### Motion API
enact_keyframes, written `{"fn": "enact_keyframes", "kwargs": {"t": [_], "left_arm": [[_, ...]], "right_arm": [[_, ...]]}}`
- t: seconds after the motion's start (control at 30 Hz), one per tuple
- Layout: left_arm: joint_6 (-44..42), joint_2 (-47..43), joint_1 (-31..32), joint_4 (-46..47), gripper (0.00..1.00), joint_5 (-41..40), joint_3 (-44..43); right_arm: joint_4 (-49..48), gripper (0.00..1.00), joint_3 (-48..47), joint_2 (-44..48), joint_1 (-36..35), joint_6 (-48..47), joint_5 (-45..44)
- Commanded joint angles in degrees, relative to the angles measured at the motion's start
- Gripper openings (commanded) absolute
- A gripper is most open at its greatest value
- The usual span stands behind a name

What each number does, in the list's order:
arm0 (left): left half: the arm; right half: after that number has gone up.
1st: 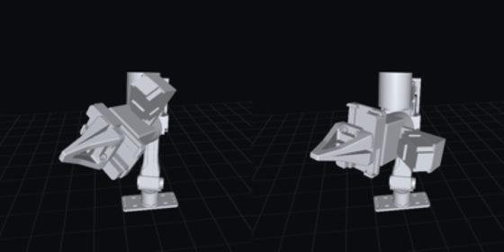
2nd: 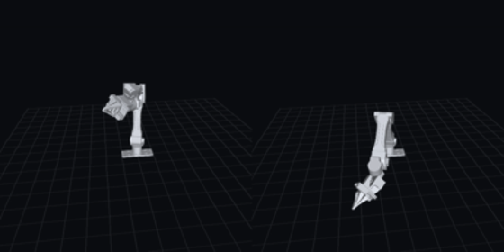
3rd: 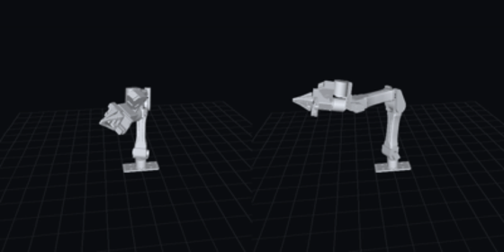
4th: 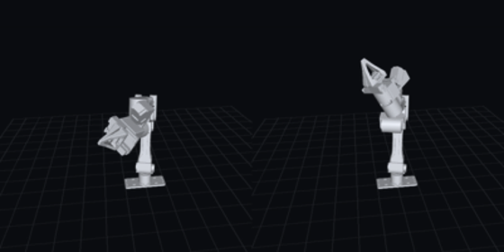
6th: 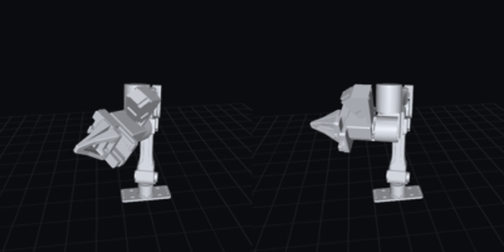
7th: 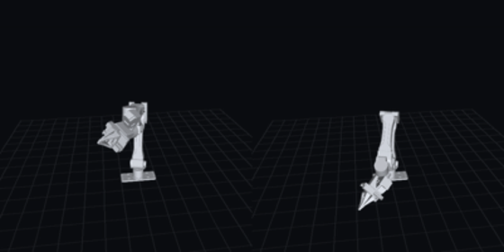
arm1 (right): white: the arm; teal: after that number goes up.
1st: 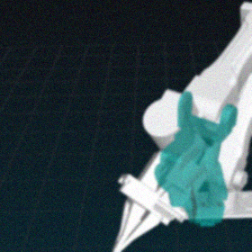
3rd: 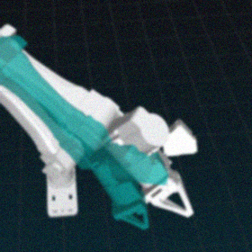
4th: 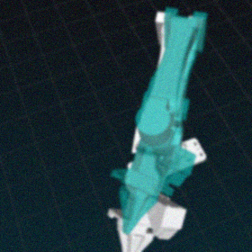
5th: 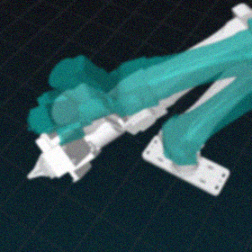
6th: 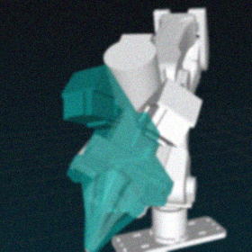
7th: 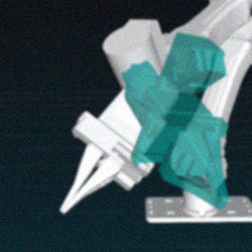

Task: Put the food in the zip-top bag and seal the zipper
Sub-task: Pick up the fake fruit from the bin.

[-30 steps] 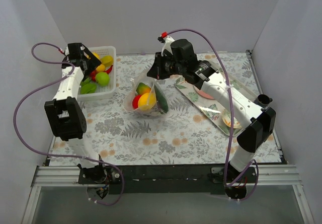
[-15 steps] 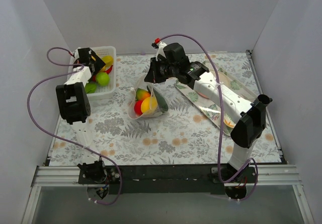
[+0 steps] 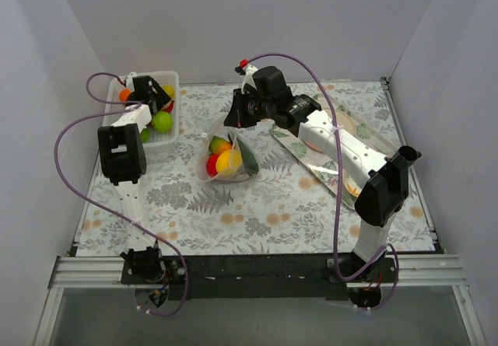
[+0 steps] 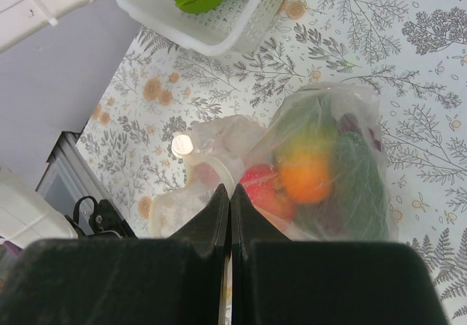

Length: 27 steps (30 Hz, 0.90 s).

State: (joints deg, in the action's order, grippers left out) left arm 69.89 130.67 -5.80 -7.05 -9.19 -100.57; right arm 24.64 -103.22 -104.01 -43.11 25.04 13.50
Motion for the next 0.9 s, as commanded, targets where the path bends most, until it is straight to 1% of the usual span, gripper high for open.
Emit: {"fn": "enact_keyframes", "kwargs": {"t": [0.0, 0.03, 0.07, 0.17, 0.33, 0.63, 0.8, 0.87], "left_arm": [[-0.89, 0.29, 0.53, 1.95, 0.7, -3.46, -1.47], [-0.72, 0.02, 0.44, 1.95, 0.66, -3.99, -1.21], [-0.46, -0.24, 0.44, 2.3, 0.59, -4.43, -0.51], [-0.45, -2.25, 0.44, 3.97, 0.49, -4.7, 1.16], [-0.98, -6.3, 0.53, 5.12, 0.41, -3.64, 1.78], [-3.0, -14.73, 0.44, 5.38, 0.42, -3.03, 4.07], [-1.34, -19.57, 0.44, 3.27, 0.42, -0.58, 6.17], [0.24, -22.28, 0.53, 0.91, 0.42, 0.75, 6.79]], "right_arm": [[-5.39, 0.01, -0.05, 0.38, 0.31, -0.52, 1.53], [-5.4, 0.01, -0.14, 0.38, 0.31, -0.52, 1.62], [-5.4, 0.01, -0.05, 0.38, 0.4, -0.6, 1.62], [-5.31, 0.01, 0.12, 0.3, 0.31, -0.6, 1.53], [-5.4, 0.01, 0.21, 0.3, 0.31, -0.43, 1.27], [-5.22, 0.01, 0.74, 0.38, 0.57, -0.52, 0.48], [-5.22, 0.01, 0.48, -0.23, 1.19, -0.34, 0.21], [-4.87, 0.01, -0.31, -0.93, 1.36, -0.25, 0.21]]}}
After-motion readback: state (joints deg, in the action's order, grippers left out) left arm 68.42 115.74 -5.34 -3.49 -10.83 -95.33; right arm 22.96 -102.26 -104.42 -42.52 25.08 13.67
